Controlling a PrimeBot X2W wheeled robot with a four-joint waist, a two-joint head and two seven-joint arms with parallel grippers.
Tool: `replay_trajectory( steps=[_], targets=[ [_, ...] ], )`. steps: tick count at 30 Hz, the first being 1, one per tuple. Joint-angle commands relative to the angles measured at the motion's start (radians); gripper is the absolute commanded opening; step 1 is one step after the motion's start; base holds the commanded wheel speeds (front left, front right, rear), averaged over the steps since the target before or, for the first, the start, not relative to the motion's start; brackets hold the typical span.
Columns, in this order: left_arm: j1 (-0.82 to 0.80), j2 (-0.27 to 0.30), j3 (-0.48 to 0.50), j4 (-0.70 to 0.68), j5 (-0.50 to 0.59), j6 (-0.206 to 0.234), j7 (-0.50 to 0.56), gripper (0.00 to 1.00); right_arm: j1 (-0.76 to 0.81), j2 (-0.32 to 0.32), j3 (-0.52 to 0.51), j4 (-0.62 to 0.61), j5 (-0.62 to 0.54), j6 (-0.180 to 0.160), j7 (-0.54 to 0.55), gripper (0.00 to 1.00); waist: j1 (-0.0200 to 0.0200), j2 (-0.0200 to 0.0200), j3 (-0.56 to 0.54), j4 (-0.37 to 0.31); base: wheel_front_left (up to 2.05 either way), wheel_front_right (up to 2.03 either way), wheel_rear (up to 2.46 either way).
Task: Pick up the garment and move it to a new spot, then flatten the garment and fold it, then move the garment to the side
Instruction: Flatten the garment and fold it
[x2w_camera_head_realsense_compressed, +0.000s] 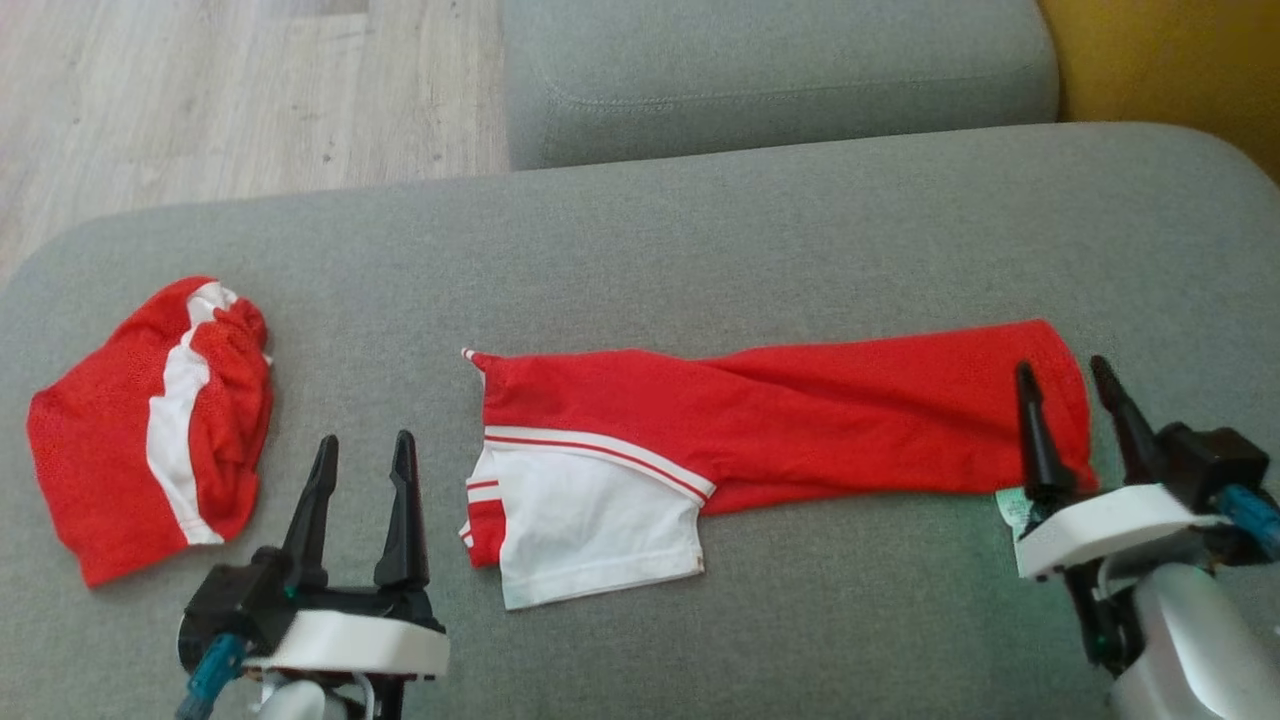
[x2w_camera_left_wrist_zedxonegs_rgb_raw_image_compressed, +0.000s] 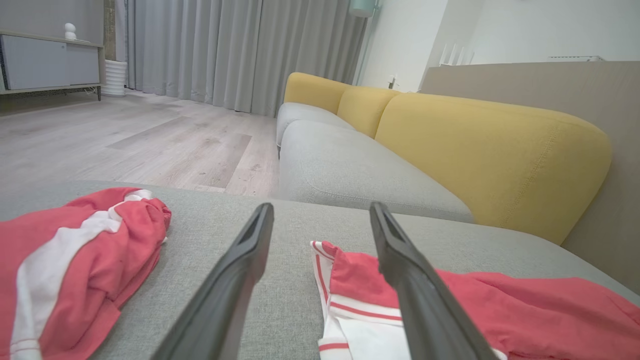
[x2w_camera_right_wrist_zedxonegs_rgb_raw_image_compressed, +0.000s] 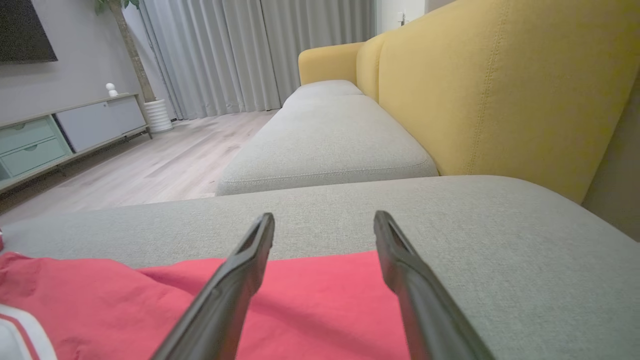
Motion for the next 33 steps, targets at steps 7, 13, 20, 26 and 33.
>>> replay_trajectory(
  steps=[7, 13, 20, 26, 33],
  targets=[
    [-0.076, -0.026, 0.067, -0.018, 0.055, -0.043, -0.009, 1.0, -0.106, -0.016, -0.087, 0.045, -0.053, -0.001, 0.017, 1.0, 0.0001, -0.0001, 0.055, 0.017, 0.0, 0.0, 0.0],
    [-0.112, -0.039, 0.048, 0.01, 0.074, -0.061, -0.009, 1.0, -0.208, -0.018, -0.221, 0.208, -0.103, -0.001, 0.096, 1.0, 0.0001, -0.0001, 0.115, 0.042, 0.0, 0.0, 0.0],
    [-0.143, -0.045, 0.045, 0.025, 0.076, -0.069, -0.009, 1.0, -0.275, 0.044, -0.344, 0.365, -0.162, -0.001, 0.142, 1.0, 0.0001, -0.0001, 0.165, 0.061, 0.0, 0.0, 0.0],
    [-0.153, -0.047, 0.056, 0.026, 0.082, -0.07, -0.009, 1.0, -0.286, 0.087, -0.357, 0.428, -0.158, -0.001, 0.153, 1.0, 0.0001, -0.0001, 0.182, 0.047, 0.0, 0.0, 0.0],
    [-0.167, -0.047, 0.064, 0.022, 0.087, -0.07, -0.01, 1.0, -0.296, 0.116, -0.304, 0.463, -0.116, -0.001, 0.155, 0.68, 0.0001, -0.0001, 0.195, 0.026, 0.0, 0.0, 0.0]
  ],
)
